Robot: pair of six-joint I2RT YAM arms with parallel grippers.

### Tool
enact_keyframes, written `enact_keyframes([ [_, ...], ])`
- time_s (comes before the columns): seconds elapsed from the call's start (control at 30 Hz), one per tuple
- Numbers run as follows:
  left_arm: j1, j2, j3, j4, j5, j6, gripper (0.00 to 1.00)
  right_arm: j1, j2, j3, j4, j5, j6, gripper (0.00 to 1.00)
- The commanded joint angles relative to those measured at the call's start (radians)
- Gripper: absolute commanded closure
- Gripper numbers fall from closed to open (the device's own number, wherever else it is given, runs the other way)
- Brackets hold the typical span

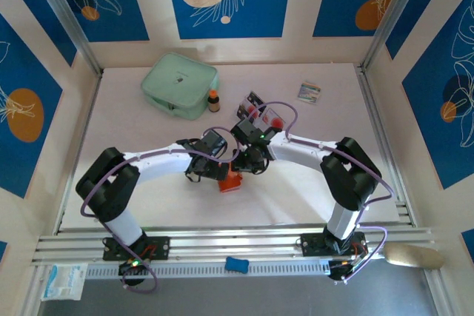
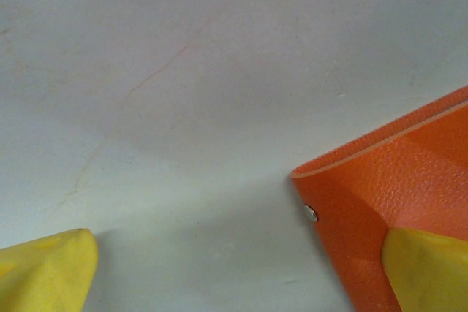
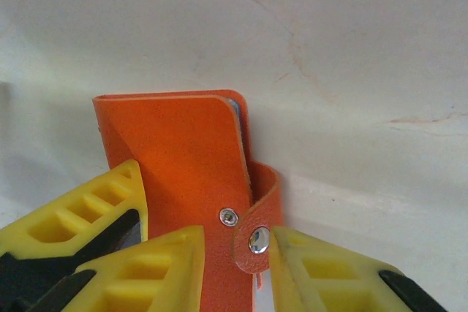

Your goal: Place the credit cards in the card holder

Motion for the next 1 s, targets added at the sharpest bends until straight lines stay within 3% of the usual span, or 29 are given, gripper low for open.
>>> enact_keyframes([
  [0.0, -0.005, 0.042, -0.021, -0.066, -0.05, 0.014, 0.0, 0.008, 0.016, 0.029, -0.023, -0.009, -0.011, 0.7],
  [0.33, -0.003, 0.039, -0.024, -0.064, -0.044, 0.008, 0.0, 0.005, 0.048, 0.023, -0.027, 0.01, -0.011, 0.71],
  [0.53, -0.003, 0.037, -0.026, -0.063, -0.041, 0.007, 0.0, 0.0, 0.029, 0.008, -0.021, 0.013, -0.007, 0.78],
  [0.9, -0.003, 0.039, -0.028, -0.061, -0.038, 0.004, 0.0, -0.007, 0.016, 0.001, -0.015, 0.003, -0.011, 1.0],
  [0.97, -0.003, 0.039, -0.028, -0.059, -0.038, 0.003, 0.0, -0.009, 0.009, -0.005, -0.002, -0.011, -0.009, 1.0],
])
